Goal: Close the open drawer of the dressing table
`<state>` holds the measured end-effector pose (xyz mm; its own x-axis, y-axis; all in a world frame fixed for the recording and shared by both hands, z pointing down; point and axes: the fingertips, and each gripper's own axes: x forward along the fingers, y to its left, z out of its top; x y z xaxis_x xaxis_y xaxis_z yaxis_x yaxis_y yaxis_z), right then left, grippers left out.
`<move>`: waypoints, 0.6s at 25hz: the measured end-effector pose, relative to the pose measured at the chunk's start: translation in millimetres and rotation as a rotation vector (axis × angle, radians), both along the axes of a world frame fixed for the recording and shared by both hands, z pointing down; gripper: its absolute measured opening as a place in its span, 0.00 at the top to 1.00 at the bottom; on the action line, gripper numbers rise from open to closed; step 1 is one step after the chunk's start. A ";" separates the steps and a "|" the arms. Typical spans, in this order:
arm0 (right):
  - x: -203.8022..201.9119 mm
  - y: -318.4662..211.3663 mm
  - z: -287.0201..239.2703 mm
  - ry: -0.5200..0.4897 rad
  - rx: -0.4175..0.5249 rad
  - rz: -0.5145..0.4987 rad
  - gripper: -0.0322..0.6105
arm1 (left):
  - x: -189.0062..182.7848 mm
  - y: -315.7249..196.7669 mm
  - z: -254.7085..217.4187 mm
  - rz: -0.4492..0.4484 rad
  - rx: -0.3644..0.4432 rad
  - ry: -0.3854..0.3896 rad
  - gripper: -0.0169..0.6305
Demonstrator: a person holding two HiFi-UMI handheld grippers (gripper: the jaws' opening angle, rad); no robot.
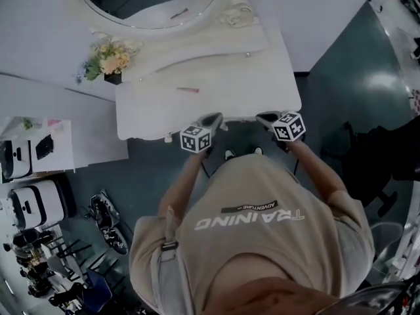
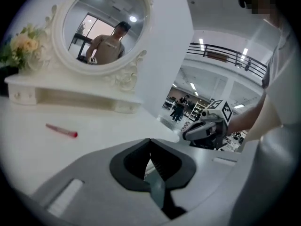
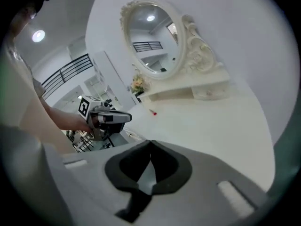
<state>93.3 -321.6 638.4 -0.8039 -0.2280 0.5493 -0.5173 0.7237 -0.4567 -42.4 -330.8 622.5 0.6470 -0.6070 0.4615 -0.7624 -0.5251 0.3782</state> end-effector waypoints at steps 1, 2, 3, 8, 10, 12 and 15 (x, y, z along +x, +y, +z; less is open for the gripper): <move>-8.1 -13.0 -17.7 0.009 0.070 -0.020 0.94 | -0.6 -9.1 -19.3 0.005 0.046 -0.008 0.97; -15.6 -26.0 -36.2 0.022 0.143 -0.039 0.94 | -1.1 -18.5 -38.7 0.006 0.092 -0.021 0.97; -22.4 -36.9 -55.9 0.028 0.209 -0.061 0.94 | -0.6 -27.1 -58.0 0.005 0.137 -0.034 0.97; -34.6 -69.6 -148.7 -0.003 0.450 -0.093 0.94 | 7.6 -71.7 -135.7 -0.012 0.316 -0.118 0.97; -35.2 -79.3 -179.2 -0.002 0.524 -0.061 0.94 | 4.2 -82.7 -162.8 -0.035 0.371 -0.140 0.97; -41.5 -93.7 -216.1 -0.018 0.616 -0.031 0.94 | -6.2 -90.7 -202.5 -0.076 0.457 -0.167 0.97; -37.4 -109.0 -280.5 -0.073 0.773 0.040 0.94 | -9.1 -94.8 -274.3 -0.157 0.624 -0.178 0.97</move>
<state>55.9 -430.6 358.0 -0.8152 -0.5542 0.1681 -0.5376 0.8321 0.1362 -51.5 -425.5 348.3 0.4755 -0.8757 0.0842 -0.8704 -0.4822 -0.0994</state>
